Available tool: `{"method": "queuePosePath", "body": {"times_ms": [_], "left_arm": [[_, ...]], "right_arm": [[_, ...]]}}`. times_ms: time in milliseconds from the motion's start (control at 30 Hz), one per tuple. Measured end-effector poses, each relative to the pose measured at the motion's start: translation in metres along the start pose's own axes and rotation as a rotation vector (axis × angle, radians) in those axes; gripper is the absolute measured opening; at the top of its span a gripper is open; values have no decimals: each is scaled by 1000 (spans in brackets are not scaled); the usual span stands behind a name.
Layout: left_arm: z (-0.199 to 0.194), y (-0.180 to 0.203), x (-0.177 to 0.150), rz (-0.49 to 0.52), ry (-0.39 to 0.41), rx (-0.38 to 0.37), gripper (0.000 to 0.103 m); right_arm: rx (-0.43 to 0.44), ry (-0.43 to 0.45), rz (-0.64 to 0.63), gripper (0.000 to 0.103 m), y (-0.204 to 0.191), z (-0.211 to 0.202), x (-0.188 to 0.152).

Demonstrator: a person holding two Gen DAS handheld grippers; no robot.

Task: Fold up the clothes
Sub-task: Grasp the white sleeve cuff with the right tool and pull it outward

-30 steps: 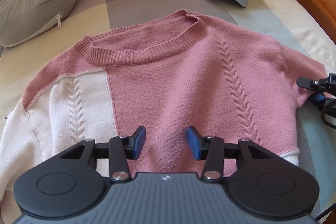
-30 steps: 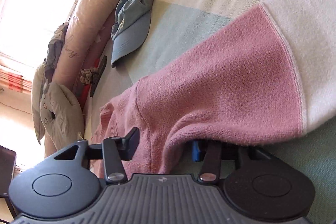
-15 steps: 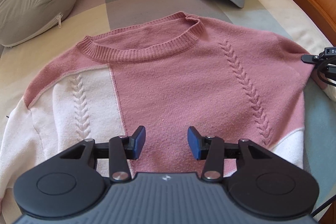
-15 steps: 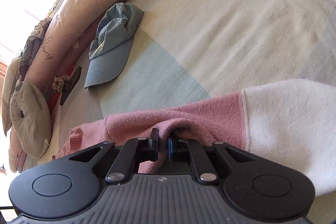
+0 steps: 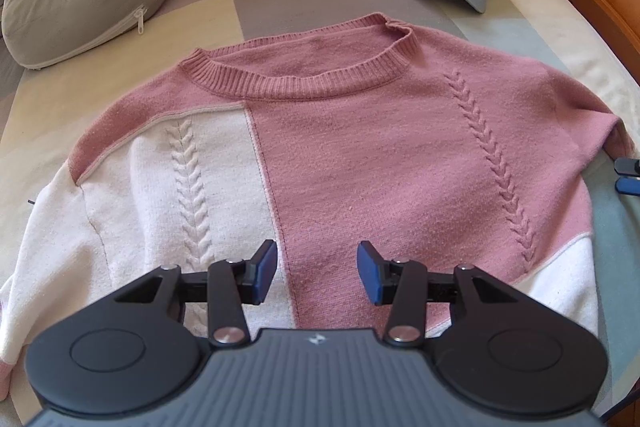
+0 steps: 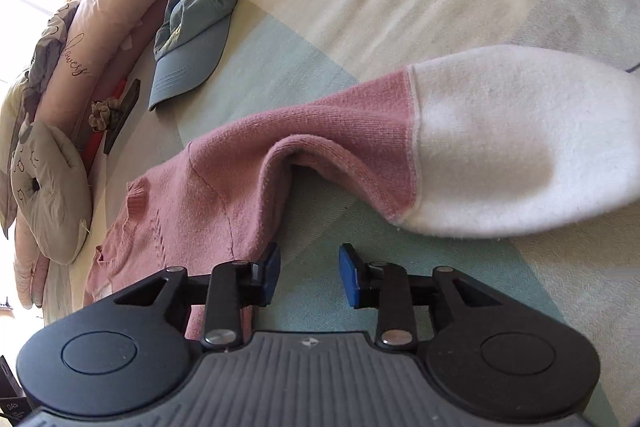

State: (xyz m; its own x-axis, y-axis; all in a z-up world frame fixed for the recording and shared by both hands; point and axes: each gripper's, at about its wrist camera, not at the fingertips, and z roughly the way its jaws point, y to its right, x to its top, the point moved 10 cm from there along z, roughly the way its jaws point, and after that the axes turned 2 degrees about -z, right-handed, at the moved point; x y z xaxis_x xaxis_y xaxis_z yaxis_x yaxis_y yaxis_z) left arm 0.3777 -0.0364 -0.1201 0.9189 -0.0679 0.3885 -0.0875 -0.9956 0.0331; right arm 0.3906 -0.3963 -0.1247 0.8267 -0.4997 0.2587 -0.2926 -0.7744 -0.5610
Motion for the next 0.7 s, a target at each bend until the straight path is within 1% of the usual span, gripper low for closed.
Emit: {"method": "queuePosePath", "body": {"times_ms": [33, 67, 200, 233, 367, 433, 633, 700], "left_arm": [[0, 0, 1, 3, 1, -2, 45], [0, 1, 2, 6, 2, -4, 45], [2, 11, 5, 23, 3, -23, 45], [3, 15, 6, 34, 2, -28, 45], [6, 30, 7, 78, -5, -45, 45], [7, 38, 7, 92, -9, -53, 45], [11, 58, 11, 148, -14, -65, 45], [12, 64, 12, 164, -16, -69, 45]], "right_arm": [[-6, 10, 20, 49, 7, -5, 0], [-11, 22, 42, 51, 15, -10, 0], [-33, 73, 131, 51, 45, -30, 2], [-34, 90, 157, 53, 53, -35, 3], [-2, 185, 280, 61, 84, -52, 9], [14, 233, 342, 63, 100, -60, 12], [73, 379, 526, 63, 147, -83, 25], [97, 414, 554, 63, 155, -83, 32]]}}
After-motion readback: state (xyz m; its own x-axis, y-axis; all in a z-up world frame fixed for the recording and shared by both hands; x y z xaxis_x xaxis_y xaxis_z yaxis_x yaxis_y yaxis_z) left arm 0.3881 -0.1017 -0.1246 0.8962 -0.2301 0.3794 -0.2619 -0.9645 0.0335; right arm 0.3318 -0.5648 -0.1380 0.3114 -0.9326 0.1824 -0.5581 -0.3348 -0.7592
